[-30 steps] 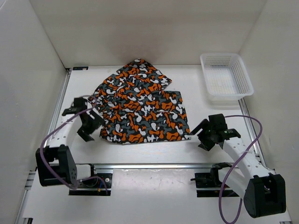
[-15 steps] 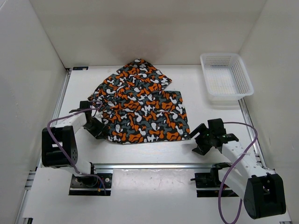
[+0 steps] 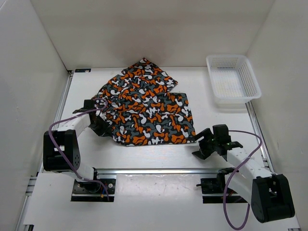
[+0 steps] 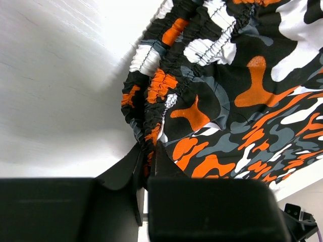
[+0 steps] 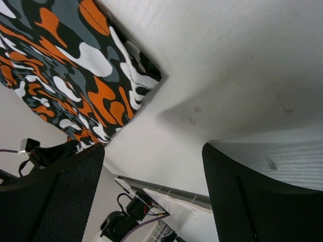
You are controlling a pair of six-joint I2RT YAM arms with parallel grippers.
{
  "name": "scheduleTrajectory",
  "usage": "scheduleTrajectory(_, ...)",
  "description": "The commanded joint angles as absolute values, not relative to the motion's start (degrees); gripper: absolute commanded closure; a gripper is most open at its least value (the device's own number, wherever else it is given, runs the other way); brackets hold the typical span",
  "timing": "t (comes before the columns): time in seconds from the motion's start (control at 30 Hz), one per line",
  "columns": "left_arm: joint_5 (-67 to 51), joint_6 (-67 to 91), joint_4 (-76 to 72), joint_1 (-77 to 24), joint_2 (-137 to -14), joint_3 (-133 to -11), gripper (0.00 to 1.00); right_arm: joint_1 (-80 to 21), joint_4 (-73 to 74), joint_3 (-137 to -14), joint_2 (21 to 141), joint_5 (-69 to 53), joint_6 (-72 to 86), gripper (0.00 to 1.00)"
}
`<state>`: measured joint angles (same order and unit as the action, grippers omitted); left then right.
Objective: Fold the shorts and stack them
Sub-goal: Fold the shorts
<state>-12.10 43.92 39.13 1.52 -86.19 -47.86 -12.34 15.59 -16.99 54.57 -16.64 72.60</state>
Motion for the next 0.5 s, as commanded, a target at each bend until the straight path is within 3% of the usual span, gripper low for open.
scheduleTrajectory(0.0,-13.18,43.51,38.23,1.23,-84.81,-48.69,0.90,-13.18,11.35,-15.56,58.26,-9.86,74.36,0.18)
scheduleTrajectory(0.47,-13.18,42.46,38.23,1.23,-85.43,-49.75,0.90,-17.49,5.98,-23.28,78.39,2.46,79.18,0.26)
